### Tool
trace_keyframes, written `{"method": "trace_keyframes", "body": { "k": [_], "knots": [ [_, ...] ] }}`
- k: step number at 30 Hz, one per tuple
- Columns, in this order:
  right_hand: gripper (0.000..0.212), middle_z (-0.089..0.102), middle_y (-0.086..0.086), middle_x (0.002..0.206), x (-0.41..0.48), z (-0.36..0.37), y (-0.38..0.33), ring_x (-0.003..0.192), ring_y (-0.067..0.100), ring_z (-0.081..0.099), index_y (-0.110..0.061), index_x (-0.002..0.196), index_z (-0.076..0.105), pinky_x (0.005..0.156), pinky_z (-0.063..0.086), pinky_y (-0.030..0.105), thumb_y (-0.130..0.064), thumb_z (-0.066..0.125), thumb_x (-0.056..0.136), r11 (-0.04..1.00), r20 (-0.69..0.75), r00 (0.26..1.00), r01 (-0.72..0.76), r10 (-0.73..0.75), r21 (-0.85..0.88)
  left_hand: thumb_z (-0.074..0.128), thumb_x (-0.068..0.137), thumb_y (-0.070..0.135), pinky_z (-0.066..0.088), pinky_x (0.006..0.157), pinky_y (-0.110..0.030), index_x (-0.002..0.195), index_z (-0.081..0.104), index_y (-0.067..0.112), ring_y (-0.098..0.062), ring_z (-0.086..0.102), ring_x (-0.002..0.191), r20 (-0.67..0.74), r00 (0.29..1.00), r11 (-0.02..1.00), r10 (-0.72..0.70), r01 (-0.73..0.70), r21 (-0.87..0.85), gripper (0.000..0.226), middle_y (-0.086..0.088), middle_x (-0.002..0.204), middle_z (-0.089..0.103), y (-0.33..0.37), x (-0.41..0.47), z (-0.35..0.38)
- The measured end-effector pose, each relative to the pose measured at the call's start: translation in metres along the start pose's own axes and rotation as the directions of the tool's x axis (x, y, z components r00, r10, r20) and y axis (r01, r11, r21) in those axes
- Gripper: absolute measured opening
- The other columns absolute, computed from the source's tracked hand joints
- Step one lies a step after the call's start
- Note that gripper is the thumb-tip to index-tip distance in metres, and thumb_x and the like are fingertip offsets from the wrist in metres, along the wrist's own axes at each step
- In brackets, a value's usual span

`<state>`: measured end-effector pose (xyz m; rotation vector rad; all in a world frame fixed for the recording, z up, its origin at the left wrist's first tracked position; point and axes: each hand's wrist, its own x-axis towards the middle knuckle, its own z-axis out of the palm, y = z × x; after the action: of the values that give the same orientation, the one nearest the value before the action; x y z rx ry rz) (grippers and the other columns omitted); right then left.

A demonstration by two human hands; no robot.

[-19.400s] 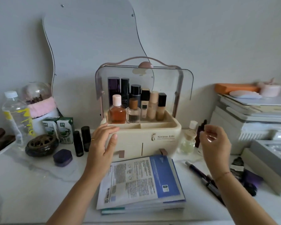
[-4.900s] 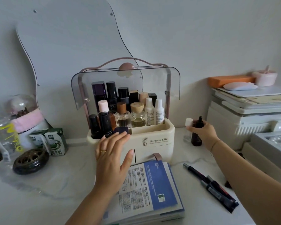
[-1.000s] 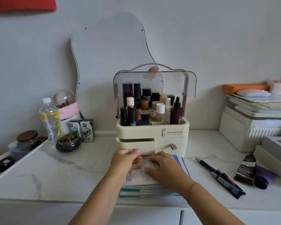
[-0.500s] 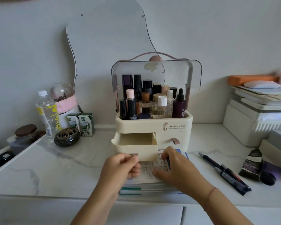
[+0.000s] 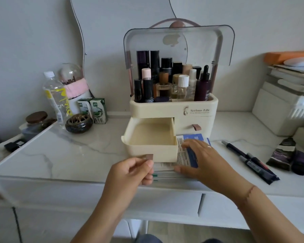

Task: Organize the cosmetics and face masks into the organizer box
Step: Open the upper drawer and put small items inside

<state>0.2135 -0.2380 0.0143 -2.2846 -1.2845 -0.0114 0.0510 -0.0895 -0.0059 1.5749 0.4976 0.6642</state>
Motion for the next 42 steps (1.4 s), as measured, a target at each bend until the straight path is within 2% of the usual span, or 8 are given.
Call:
{"method": "trace_keyframes", "body": {
  "k": [5,8,13,19,25,30,35,42],
  "knots": [
    [0.039,0.052,-0.016,0.114,-0.017,-0.023,0.029,0.103,0.009,0.051,-0.022,0.115,0.057,0.084,0.044,0.024,-0.04,0.065,0.081,0.994,-0.368,0.924,-0.088,0.104,0.06,0.069,0.061,0.066,0.058,0.071,-0.034,0.076,0.073,0.022,-0.014,0.069,0.066,0.052,0.994,0.992,0.1,-0.103,0.067,0.047,-0.005,0.073,0.074,-0.005,-0.016,0.015],
    [0.03,0.062,0.003,0.108,-0.036,-0.038,0.068,0.101,0.028,0.056,-0.011,0.103,0.065,0.083,0.044,0.036,-0.023,0.073,0.077,0.958,-0.532,0.814,-0.286,0.234,-0.016,0.065,0.067,0.066,0.054,0.071,-0.019,0.082,0.07,0.03,-0.01,0.069,0.073,0.105,0.962,0.958,0.252,-0.264,0.116,0.039,0.004,0.079,0.074,0.001,-0.02,0.036],
    [0.047,0.059,0.007,0.118,-0.044,-0.029,0.1,0.112,0.031,0.05,-0.015,0.118,0.059,0.092,0.04,0.04,-0.042,0.066,0.08,0.835,-0.381,0.81,-0.53,0.447,-0.147,0.061,0.079,0.043,0.041,0.071,-0.002,0.08,0.068,0.028,-0.001,0.064,0.077,0.091,0.861,0.839,0.5,-0.508,0.194,0.016,0.018,0.081,0.07,0.019,-0.014,0.072],
    [0.038,0.054,0.005,0.118,-0.026,-0.02,0.111,0.114,0.026,0.048,-0.018,0.122,0.052,0.093,0.038,0.035,-0.039,0.046,0.091,0.811,-0.325,0.857,-0.497,0.401,-0.31,0.06,0.086,0.034,0.045,0.078,-0.012,0.09,0.067,0.025,-0.003,0.064,0.088,0.122,0.706,0.639,0.698,-0.691,0.338,0.012,0.016,0.088,0.067,0.031,-0.001,0.077],
    [0.021,0.058,0.006,0.109,-0.013,-0.015,0.112,0.103,0.027,0.055,-0.014,0.107,0.048,0.078,0.042,0.036,-0.025,0.036,0.094,0.791,-0.268,0.882,-0.468,0.388,-0.393,0.057,0.091,0.038,0.045,0.076,-0.011,0.096,0.063,0.035,-0.003,0.062,0.086,-0.225,0.631,0.657,0.742,-0.618,0.433,0.009,0.015,0.095,0.065,0.026,0.031,0.016],
    [0.026,0.062,0.006,0.096,-0.011,-0.022,0.104,0.091,0.03,0.059,-0.014,0.091,0.048,0.066,0.04,0.035,-0.032,0.031,0.099,0.82,-0.307,0.869,-0.477,0.388,-0.316,0.046,0.088,0.052,0.043,0.096,-0.016,0.102,0.061,0.042,0.001,0.059,0.107,-0.442,0.757,0.873,0.482,-0.455,0.175,0.023,0.022,0.108,0.066,0.009,0.067,-0.02],
    [0.03,0.047,-0.004,0.054,-0.004,-0.057,0.037,0.047,0.016,0.043,-0.018,0.067,0.045,0.041,0.025,0.028,-0.033,0.043,0.094,0.964,-0.504,0.839,-0.262,0.204,-0.046,0.04,0.079,0.073,0.038,0.107,-0.046,0.117,0.059,0.044,-0.011,0.055,0.121,-0.191,0.951,0.959,0.245,-0.266,-0.095,0.051,0.01,0.126,0.063,-0.023,0.074,-0.012],
    [0.031,0.049,-0.003,0.067,0.063,-0.05,-0.076,0.066,0.021,0.05,-0.019,0.067,0.038,0.055,0.038,0.031,-0.033,0.041,0.096,0.97,-0.155,0.985,0.043,-0.082,-0.237,0.041,0.075,0.081,0.052,0.087,-0.035,0.127,0.056,0.04,-0.019,0.06,0.117,0.057,0.974,0.94,0.219,-0.195,-0.28,0.068,-0.001,0.127,0.064,-0.03,0.074,-0.012]
  ]
}}
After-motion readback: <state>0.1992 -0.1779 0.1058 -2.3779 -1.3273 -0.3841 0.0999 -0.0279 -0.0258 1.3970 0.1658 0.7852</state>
